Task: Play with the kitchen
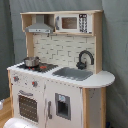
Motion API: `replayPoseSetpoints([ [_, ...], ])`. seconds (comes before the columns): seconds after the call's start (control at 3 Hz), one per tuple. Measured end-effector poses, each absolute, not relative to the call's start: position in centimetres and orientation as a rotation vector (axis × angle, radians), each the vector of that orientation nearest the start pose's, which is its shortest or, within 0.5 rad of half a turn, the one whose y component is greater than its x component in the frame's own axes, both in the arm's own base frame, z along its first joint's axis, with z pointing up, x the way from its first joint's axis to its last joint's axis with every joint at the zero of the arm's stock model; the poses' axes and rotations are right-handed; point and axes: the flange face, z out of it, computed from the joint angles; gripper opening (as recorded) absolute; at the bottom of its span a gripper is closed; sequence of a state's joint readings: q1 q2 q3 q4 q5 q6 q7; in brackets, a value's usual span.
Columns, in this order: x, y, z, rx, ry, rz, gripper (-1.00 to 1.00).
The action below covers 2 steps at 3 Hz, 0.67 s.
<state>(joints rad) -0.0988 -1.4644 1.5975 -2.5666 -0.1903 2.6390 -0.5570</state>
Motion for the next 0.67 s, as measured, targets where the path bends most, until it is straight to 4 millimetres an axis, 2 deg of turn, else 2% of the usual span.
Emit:
replayPoseSetpoints([
  [0.33, 10.3, 42.1, 30.7, 0.697, 1.467, 0.643, 1.0],
  [0.67, 11.4, 40.8, 30.5, 0.787, 1.431, 0.705, 1.0],
])
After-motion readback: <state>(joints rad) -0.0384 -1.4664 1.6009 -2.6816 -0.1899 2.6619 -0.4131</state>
